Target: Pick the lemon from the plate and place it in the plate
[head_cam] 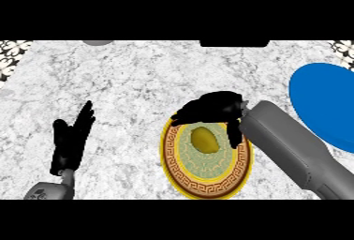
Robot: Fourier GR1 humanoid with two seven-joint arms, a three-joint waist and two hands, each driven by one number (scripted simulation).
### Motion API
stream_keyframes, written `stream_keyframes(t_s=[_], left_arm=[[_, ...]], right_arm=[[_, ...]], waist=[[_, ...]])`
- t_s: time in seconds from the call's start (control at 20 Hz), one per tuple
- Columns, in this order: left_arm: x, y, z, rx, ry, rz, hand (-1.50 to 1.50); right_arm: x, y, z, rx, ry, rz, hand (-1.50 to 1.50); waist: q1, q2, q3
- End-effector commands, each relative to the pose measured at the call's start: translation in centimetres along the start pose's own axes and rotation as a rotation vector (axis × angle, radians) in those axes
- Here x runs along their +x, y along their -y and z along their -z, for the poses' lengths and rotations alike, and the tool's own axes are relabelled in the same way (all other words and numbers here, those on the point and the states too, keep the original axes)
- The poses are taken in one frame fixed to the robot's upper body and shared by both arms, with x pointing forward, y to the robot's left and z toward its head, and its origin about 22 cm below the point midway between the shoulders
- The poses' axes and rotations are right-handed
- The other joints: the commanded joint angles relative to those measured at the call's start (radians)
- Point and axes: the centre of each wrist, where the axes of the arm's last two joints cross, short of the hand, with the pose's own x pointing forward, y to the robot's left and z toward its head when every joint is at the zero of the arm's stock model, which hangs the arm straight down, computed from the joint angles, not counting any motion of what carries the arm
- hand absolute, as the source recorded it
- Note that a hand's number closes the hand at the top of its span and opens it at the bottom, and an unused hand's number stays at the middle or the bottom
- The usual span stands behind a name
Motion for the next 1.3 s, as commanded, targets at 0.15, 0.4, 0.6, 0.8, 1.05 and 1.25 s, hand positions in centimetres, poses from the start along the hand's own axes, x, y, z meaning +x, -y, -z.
stream_keyframes(t_s=[0.15,0.4,0.6,0.8,1.05,1.25], left_arm=[[-1.0,1.3,0.7,0.018,-0.005,-0.01,0.0],[-1.0,0.3,-0.6,0.006,-0.011,0.006,0.0],[-0.8,0.4,-1.8,0.023,0.002,0.005,0.0],[-3.3,1.3,-1.1,-0.012,0.005,0.001,0.0],[-1.2,1.7,-1.3,0.004,-0.018,-0.001,0.0],[-0.1,0.2,0.9,-0.007,0.003,-0.001,0.0]], right_arm=[[-0.5,-1.9,0.2,0.07,0.032,0.007,-1.5],[0.5,-3.0,2.7,0.078,0.031,0.026,-1.5],[-0.7,-3.4,2.3,0.077,0.015,0.036,-1.5],[-0.3,-1.7,2.8,0.088,0.014,0.022,-1.5],[-1.3,-3.9,2.9,0.061,0.082,-0.065,1.5],[-1.3,-4.3,3.9,-0.009,0.106,-0.079,1.5]], waist=[[-0.006,0.0,0.0],[-0.003,-0.001,0.0],[0.001,-0.001,0.0],[-0.002,0.0,0.0],[0.002,0.001,0.0],[-0.002,0.001,0.0]])
